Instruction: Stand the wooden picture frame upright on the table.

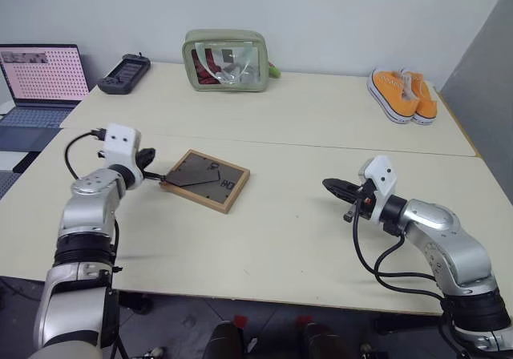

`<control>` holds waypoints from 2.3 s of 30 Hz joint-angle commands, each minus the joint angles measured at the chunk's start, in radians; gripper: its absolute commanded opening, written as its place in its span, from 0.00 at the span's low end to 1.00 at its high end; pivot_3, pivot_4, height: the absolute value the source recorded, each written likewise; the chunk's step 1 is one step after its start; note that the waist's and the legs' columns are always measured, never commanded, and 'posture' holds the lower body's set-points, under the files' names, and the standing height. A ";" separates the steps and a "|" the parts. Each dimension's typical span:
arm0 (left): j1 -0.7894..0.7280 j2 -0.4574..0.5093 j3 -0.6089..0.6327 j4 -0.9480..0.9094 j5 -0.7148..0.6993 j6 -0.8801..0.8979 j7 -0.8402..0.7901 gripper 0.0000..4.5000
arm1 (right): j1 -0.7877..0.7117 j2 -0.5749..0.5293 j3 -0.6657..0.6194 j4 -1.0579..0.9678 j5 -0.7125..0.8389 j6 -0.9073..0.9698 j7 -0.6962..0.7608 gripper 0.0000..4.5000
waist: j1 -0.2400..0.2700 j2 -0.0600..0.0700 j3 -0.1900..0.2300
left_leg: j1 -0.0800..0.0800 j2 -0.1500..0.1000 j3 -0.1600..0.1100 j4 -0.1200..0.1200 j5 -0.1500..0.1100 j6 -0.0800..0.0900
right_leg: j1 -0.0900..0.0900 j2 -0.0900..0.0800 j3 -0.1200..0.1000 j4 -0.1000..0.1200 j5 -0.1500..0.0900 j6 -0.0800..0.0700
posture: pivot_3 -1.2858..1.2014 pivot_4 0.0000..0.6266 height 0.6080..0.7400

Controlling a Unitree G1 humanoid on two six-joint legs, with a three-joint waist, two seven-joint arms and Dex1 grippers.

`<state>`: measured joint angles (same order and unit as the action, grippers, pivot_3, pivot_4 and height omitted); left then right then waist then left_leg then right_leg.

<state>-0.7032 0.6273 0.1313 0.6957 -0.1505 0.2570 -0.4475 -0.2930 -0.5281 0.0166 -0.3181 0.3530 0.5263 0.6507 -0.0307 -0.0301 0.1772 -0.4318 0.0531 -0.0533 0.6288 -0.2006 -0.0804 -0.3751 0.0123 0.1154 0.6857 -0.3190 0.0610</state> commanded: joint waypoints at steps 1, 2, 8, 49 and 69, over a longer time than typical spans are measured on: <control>-0.047 -0.032 -0.025 0.087 0.036 -0.071 -0.010 0.00 | 0.013 -0.001 -0.040 -0.065 0.010 0.012 -0.031 0.00 | 0.000 0.000 0.000 | 0.000 0.000 0.000 0.000 0.000 0.000 | 0.000 0.000 0.000 0.001 0.000 0.000 | 0.52 0.24 1.00; -0.049 -0.040 -0.030 0.099 0.042 -0.079 -0.016 0.00 | 0.017 -0.002 -0.045 -0.073 0.011 0.017 -0.038 0.00 | 0.000 0.000 0.000 | 0.000 0.000 0.000 0.000 0.000 0.000 | -0.001 0.000 0.000 0.002 0.000 0.000 | 0.52 0.24 1.00; -0.056 -0.056 -0.022 0.123 0.047 -0.086 -0.030 0.00 | 0.037 -0.003 -0.074 -0.095 0.017 0.031 -0.065 0.00 | 0.000 0.000 0.000 | 0.000 -0.001 0.000 0.001 0.000 0.000 | 0.000 0.000 0.000 0.004 0.000 0.000 | 0.52 0.24 1.00; -0.161 -0.132 -0.227 -0.035 0.098 0.270 -0.400 0.00 | 0.046 0.090 -0.025 -0.053 -0.046 -0.034 -0.117 0.00 | 0.013 0.001 -0.001 | 0.000 -0.006 -0.003 0.002 0.000 0.000 | 0.002 -0.003 -0.001 0.005 -0.001 0.000 | 0.52 0.24 1.00; -0.032 -0.090 -0.253 -0.561 0.054 0.628 -0.423 0.00 | -0.071 0.047 0.027 0.372 -0.268 -0.305 -0.123 0.00 | -0.015 0.002 0.000 | 0.000 -0.005 -0.003 0.001 0.001 0.000 | 0.000 -0.003 0.000 0.006 -0.001 0.000 | 0.52 0.24 1.00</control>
<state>-0.7536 0.5024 -0.1430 0.2693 -0.0745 0.7897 -0.8680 -0.3247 -0.4872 0.0338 0.0258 0.0970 0.2769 0.5093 -0.0462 -0.0284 0.1773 -0.4315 0.0484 -0.0562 0.6296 -0.2000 -0.0799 -0.3751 0.0094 0.1153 0.6921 -0.3199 0.0606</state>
